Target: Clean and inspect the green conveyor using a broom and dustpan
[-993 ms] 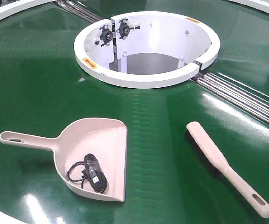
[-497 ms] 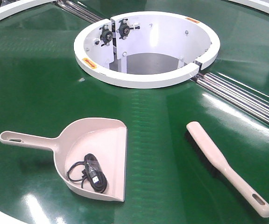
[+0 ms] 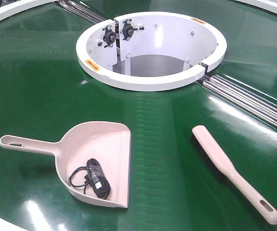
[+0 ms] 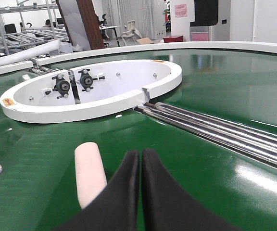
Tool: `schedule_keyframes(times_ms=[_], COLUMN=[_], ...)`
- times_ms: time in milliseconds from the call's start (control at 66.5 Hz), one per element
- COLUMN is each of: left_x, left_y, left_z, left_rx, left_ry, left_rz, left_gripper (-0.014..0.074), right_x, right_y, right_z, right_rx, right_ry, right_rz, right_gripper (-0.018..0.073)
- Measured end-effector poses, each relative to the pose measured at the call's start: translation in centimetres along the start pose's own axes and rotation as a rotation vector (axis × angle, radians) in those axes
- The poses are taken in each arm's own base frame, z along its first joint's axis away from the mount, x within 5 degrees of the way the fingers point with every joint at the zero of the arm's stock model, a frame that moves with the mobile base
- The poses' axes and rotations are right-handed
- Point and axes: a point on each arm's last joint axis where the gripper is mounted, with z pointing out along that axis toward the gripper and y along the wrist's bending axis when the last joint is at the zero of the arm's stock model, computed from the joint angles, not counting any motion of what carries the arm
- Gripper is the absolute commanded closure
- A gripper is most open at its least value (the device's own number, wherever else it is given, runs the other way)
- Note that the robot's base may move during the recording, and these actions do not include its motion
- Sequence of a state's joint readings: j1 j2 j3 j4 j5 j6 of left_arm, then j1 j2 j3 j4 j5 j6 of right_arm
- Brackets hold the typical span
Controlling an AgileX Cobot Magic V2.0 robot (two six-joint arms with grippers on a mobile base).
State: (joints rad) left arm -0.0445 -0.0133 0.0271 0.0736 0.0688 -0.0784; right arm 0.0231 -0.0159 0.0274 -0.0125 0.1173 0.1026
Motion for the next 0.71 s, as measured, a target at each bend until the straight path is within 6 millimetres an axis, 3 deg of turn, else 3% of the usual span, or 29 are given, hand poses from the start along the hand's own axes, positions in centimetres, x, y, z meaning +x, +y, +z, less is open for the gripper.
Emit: schedule_keyframes(times_ms=[707], left_x=[0.0], left_y=[0.0], left_z=[0.0], left_rx=[0.0], left_ry=[0.0], left_rz=[0.0], left_gripper=[0.0604], right_x=[-0.01], right_y=[0.0], right_z=[0.0], right_rx=[0.0], right_ry=[-0.001], right_rz=[-0.001], right_gripper=[0.0569])
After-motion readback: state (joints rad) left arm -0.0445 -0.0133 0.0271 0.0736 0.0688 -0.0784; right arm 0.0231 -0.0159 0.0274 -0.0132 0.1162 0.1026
